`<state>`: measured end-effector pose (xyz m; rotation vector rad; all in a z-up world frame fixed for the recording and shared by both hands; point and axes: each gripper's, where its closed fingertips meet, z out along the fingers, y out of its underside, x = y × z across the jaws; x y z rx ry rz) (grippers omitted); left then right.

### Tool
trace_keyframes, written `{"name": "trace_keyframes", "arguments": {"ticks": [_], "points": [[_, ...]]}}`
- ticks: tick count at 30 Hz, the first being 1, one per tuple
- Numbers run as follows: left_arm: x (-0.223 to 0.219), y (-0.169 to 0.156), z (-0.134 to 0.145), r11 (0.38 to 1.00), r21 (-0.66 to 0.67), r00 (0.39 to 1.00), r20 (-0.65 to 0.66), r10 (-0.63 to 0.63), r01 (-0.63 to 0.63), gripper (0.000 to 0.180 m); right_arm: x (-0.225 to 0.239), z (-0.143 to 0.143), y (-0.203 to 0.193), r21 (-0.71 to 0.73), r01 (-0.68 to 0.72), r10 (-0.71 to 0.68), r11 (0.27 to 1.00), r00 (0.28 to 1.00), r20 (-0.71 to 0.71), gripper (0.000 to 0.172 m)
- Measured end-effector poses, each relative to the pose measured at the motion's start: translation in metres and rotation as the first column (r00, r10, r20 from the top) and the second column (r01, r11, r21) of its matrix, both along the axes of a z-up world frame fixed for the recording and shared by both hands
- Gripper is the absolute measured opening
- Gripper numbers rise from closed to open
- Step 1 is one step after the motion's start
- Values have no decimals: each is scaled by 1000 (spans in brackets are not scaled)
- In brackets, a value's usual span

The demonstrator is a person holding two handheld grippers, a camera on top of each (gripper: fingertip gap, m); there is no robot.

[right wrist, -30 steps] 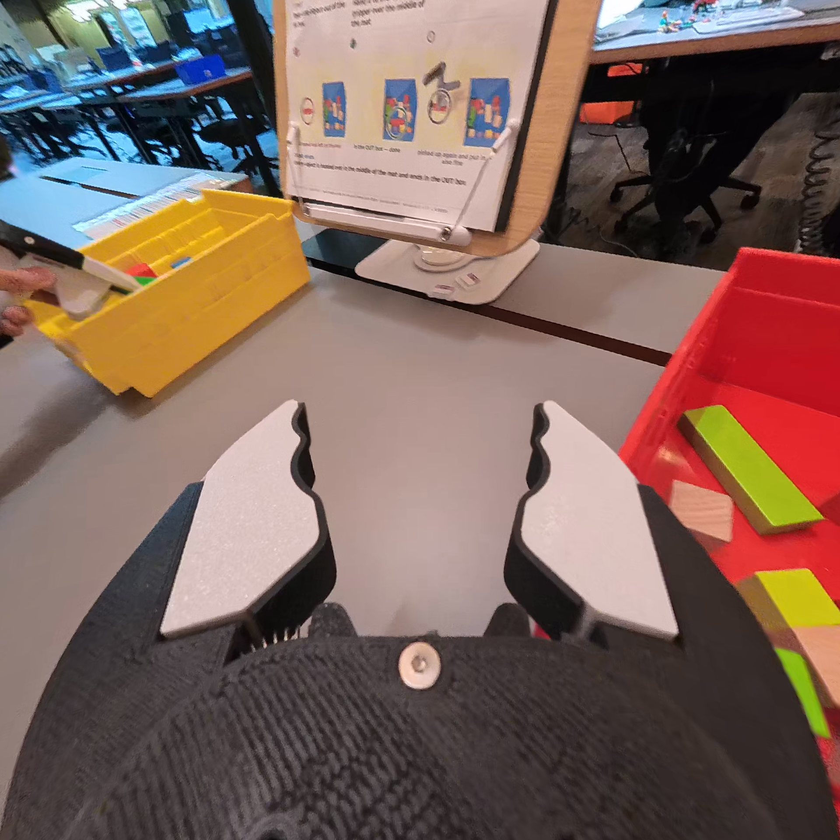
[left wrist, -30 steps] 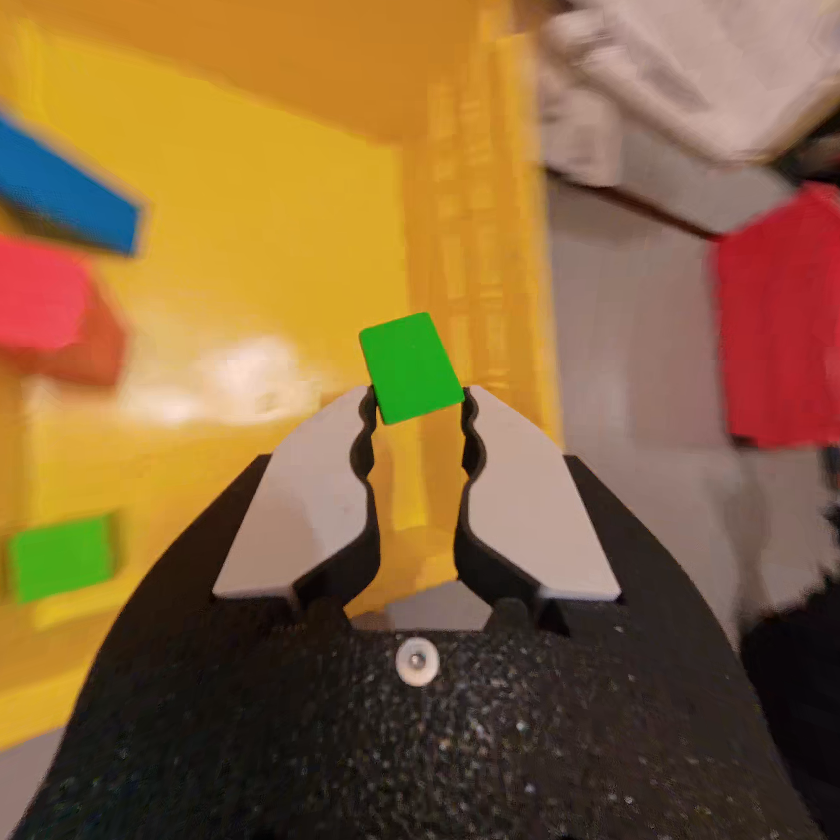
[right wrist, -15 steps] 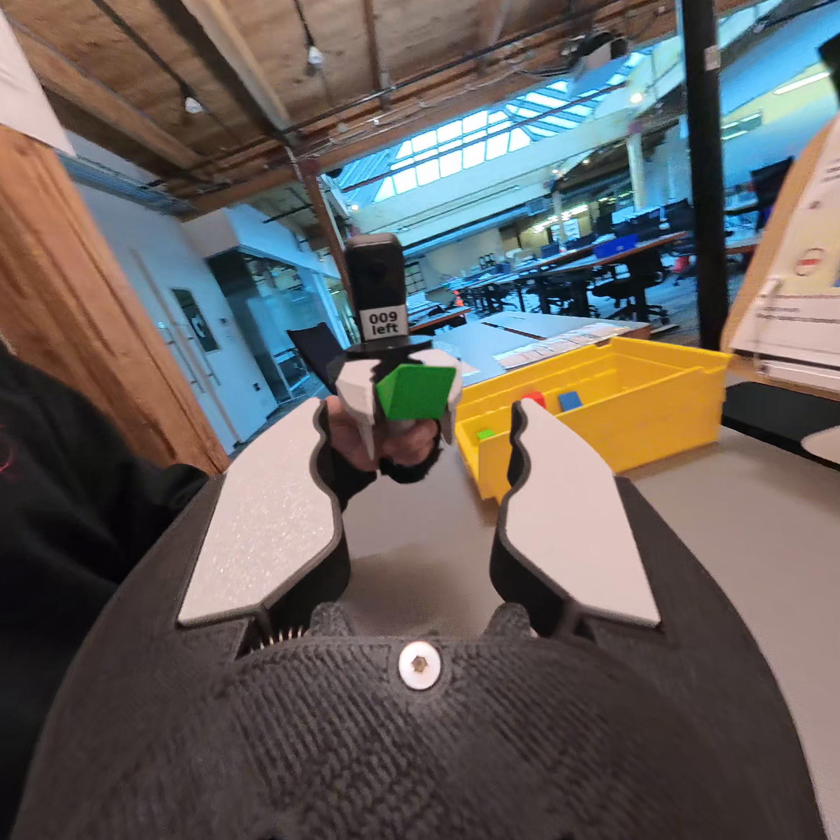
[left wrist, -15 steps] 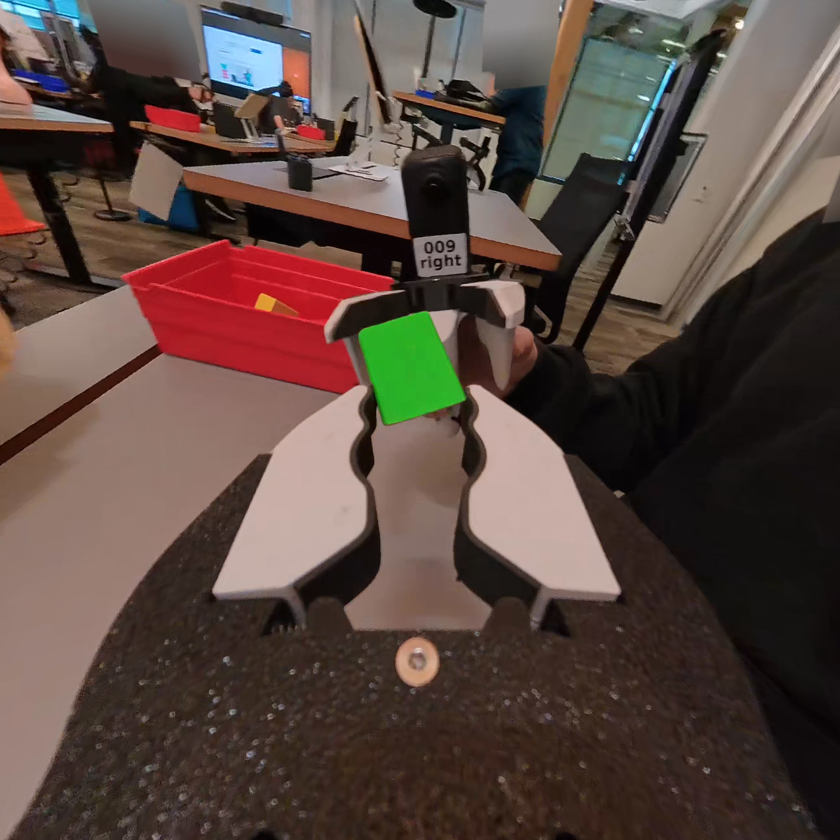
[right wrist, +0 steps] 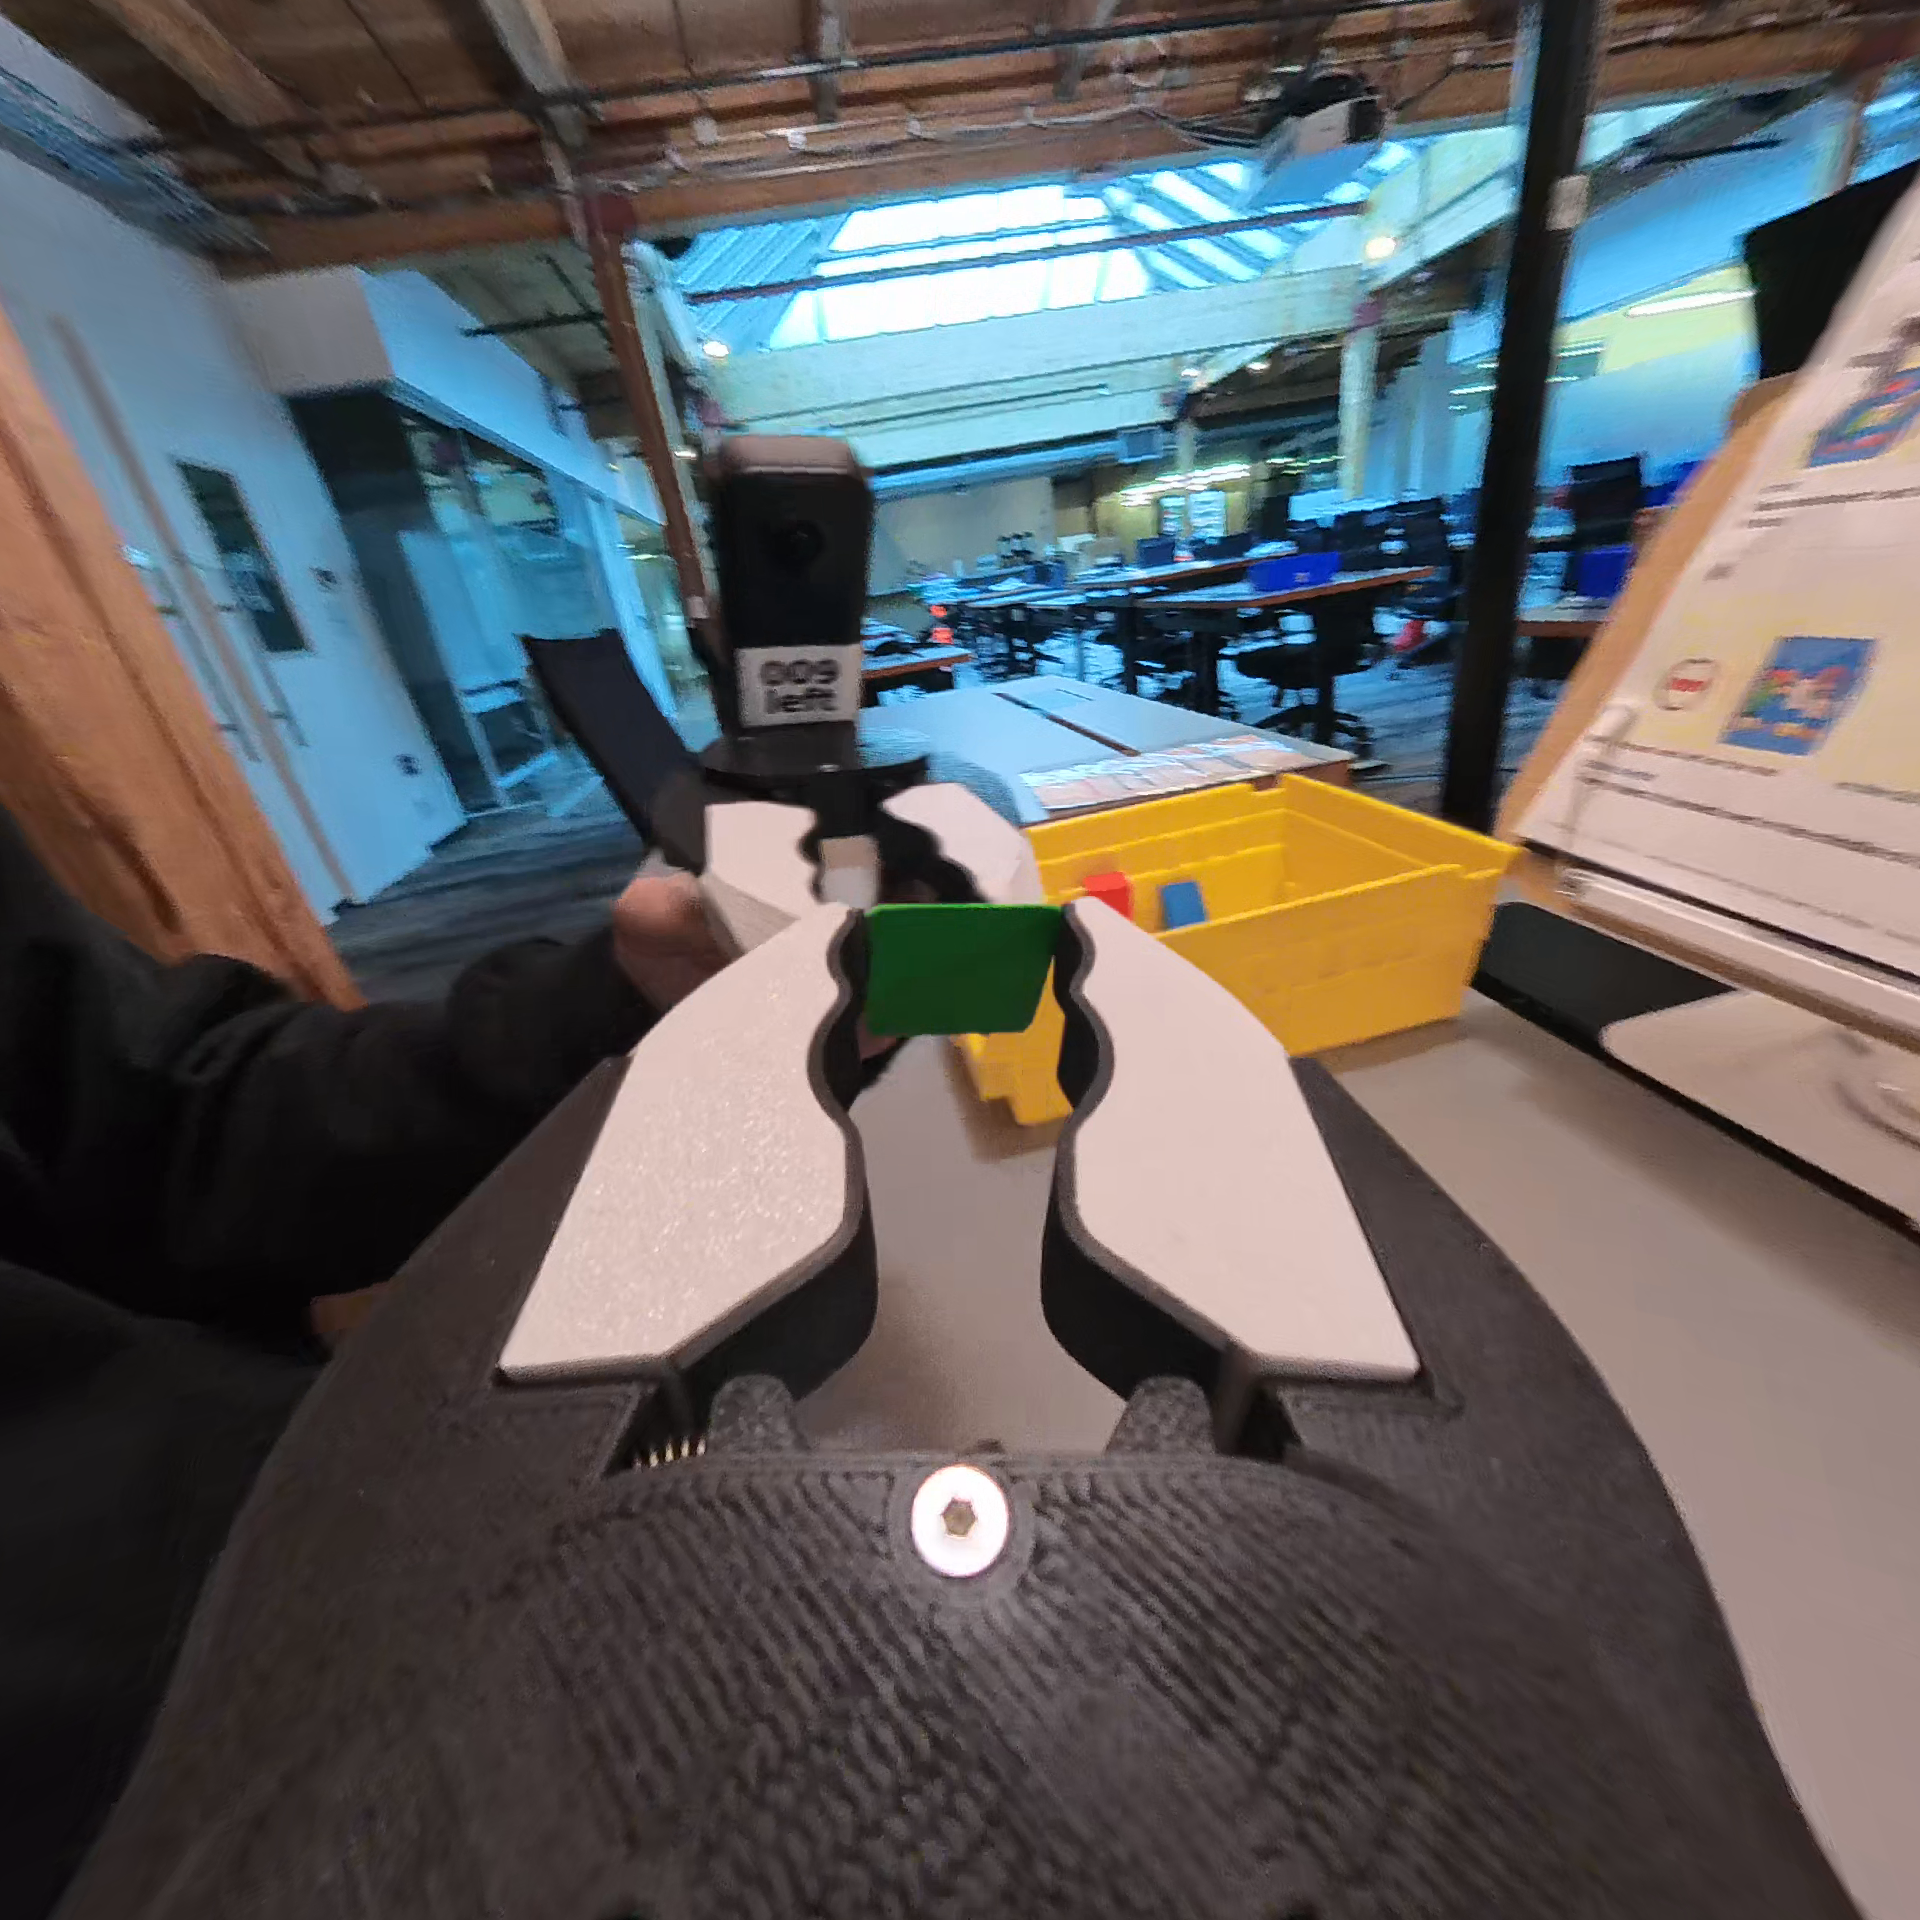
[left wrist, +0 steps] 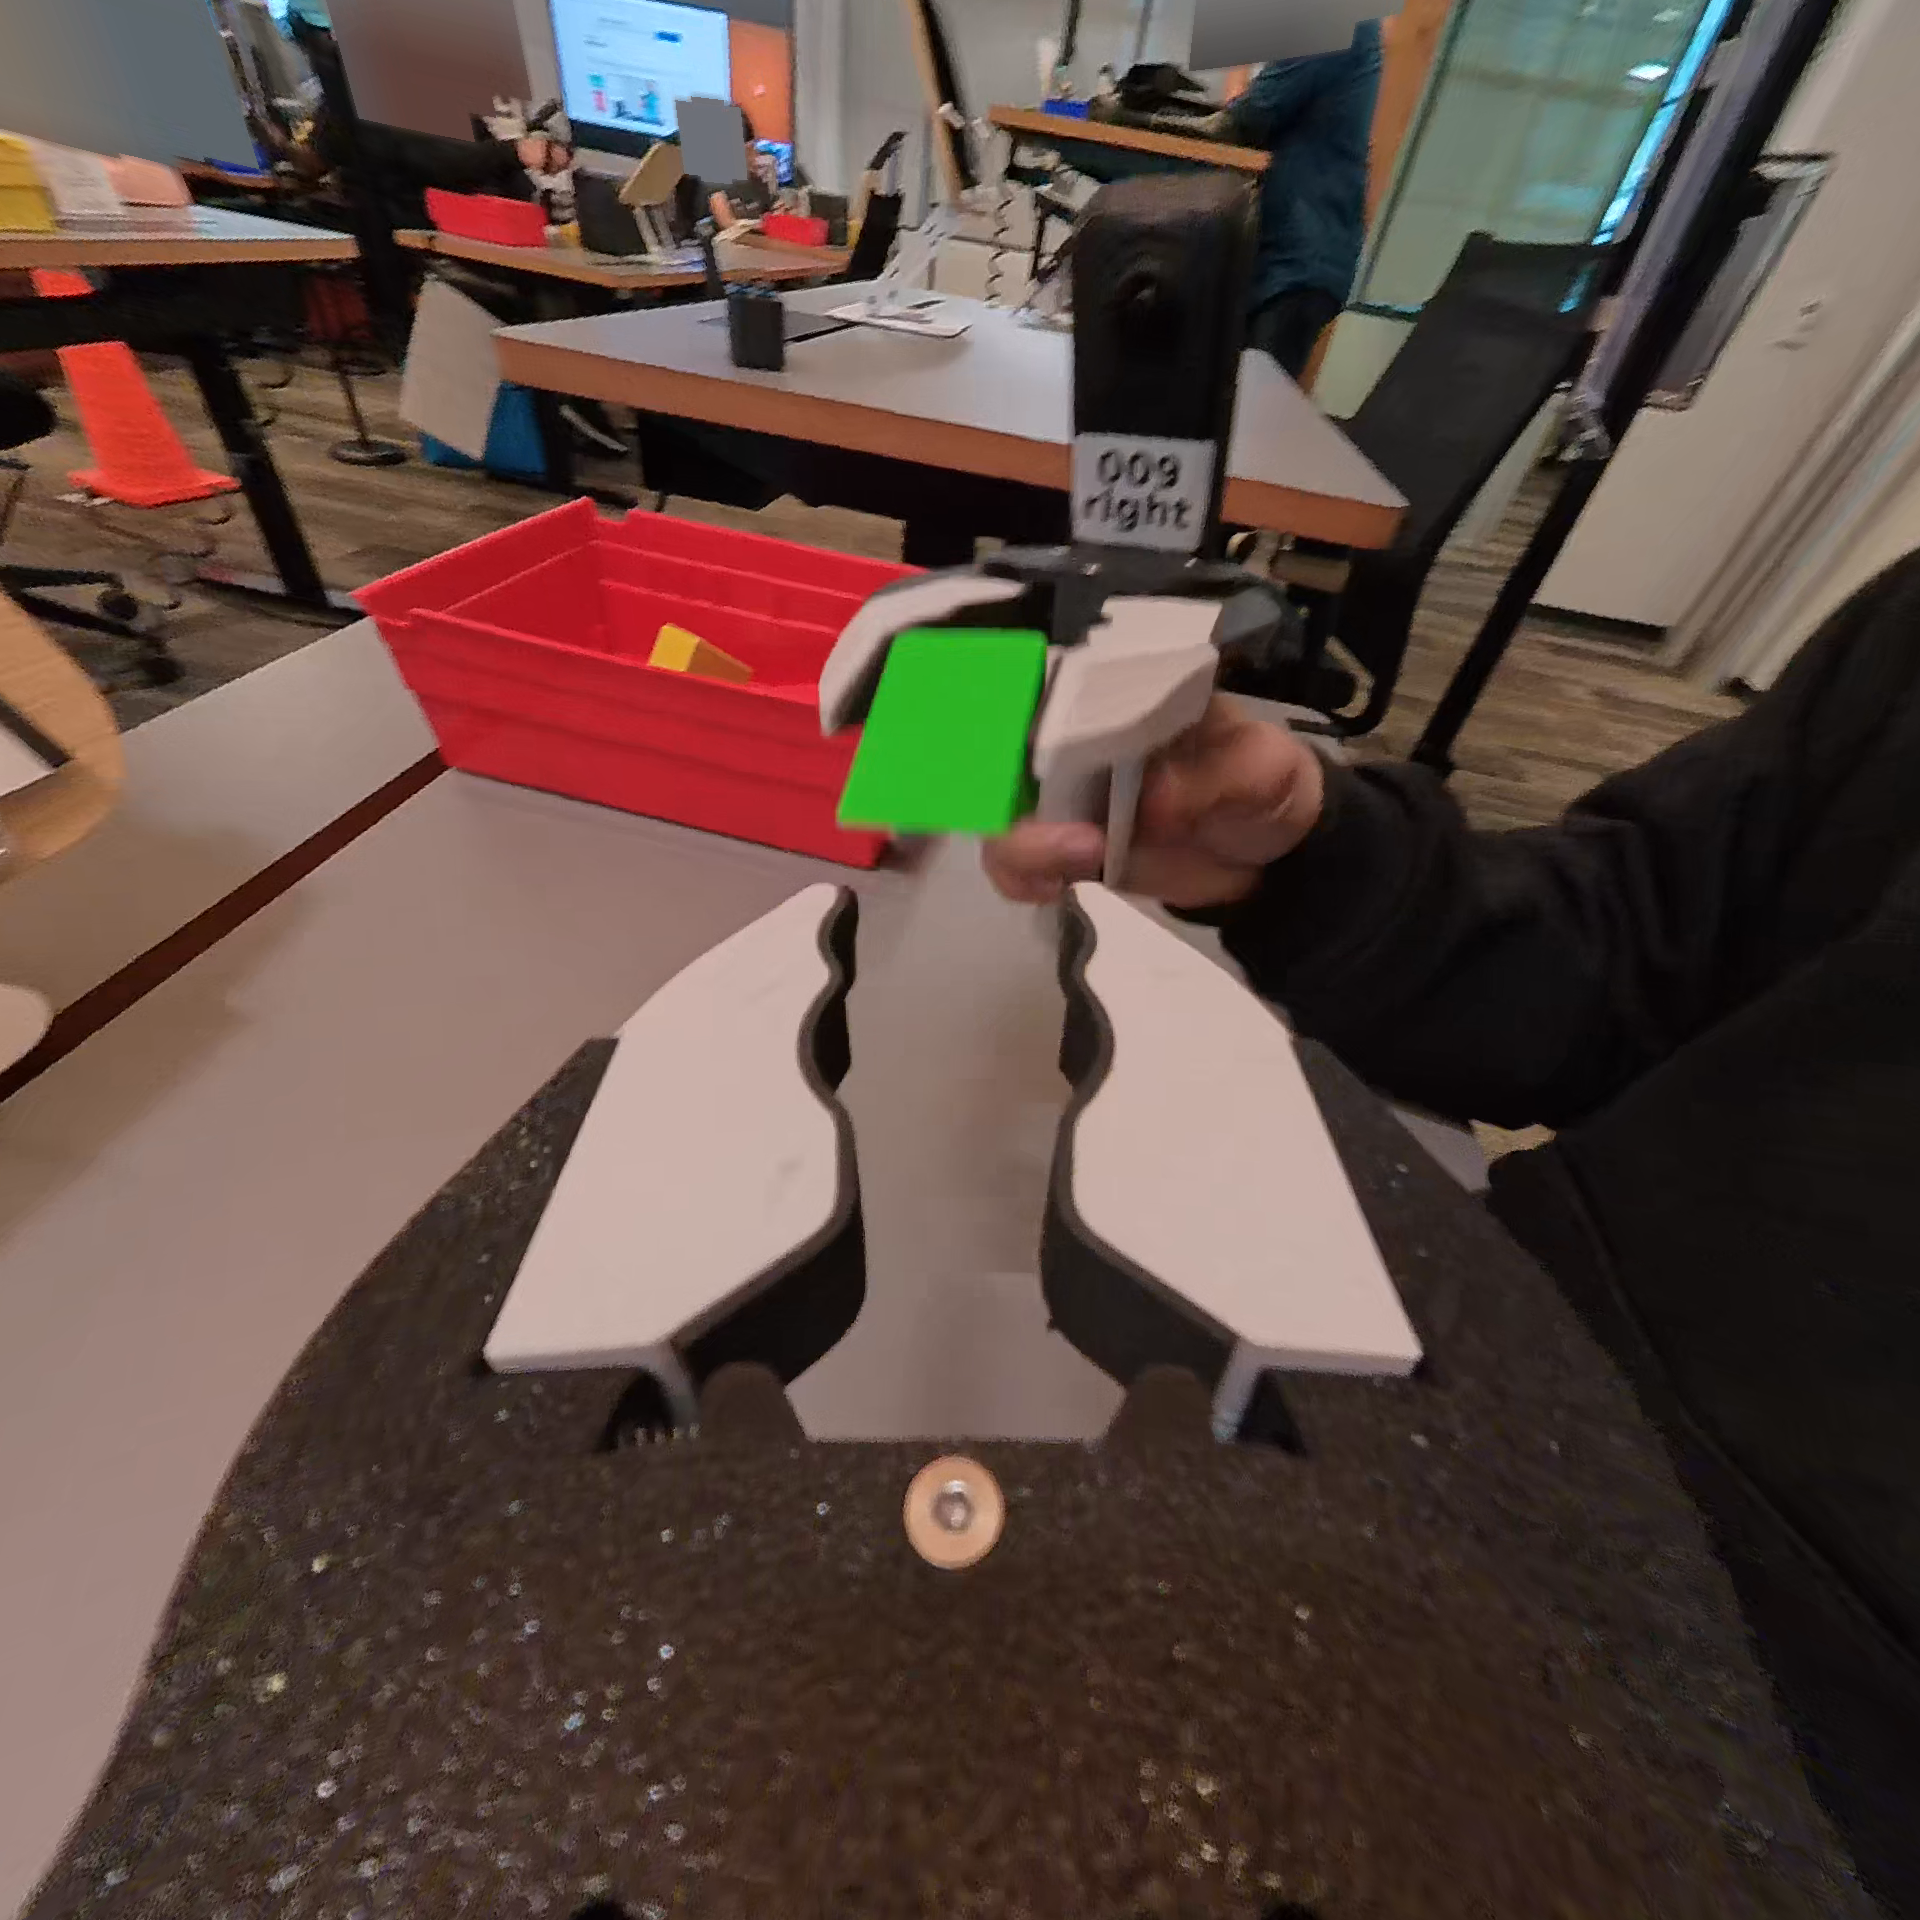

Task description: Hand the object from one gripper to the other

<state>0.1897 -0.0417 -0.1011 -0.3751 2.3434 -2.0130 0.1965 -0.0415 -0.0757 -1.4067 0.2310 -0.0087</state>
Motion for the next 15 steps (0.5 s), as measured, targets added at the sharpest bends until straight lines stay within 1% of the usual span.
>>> {"name": "trace_keyframes", "arguments": {"ticks": [2,3,4,5,6,7,8,10,12,13,15], "points": [[8,5,-5,998,30,999,1,53,-53,51,19,0,-22,-27,115,-115,993,993,3,35],[11,10,-7,996,40,997,11,83,-83,57,33,-1,-41,-62,201,-200,978,980,8,35],[14,15,-9,992,49,993,29,113,-115,58,49,-4,-67,-115,312,-312,943,950,24,35],[17,21,-10,987,55,988,54,146,-149,59,66,-7,-99,-170,439,-436,882,898,59,35],[20,28,-11,981,55,980,84,182,-187,57,80,-13,-135,-230,551,-545,802,833,93,35],[22,35,-13,975,50,971,117,210,-217,55,92,-21,-171,-289,642,-639,711,760,116,35],[23,42,-13,970,38,961,149,232,-240,52,101,-29,-204,-337,704,-710,625,692,132,35],[26,55,-13,956,1,941,179,288,-293,50,113,-48,-256,-416,764,-796,493,589,139,36],[28,65,-16,947,-14,934,158,319,-321,55,125,-66,-291,-493,783,-835,379,519,183,35],[31,70,-20,939,-5,929,140,341,-344,58,132,-76,-302,-549,765,-831,338,516,207,35],[37,80,-25,918,1,911,125,393,-396,65,149,-91,-313,-625,724,-812,291,533,239,36]]}}
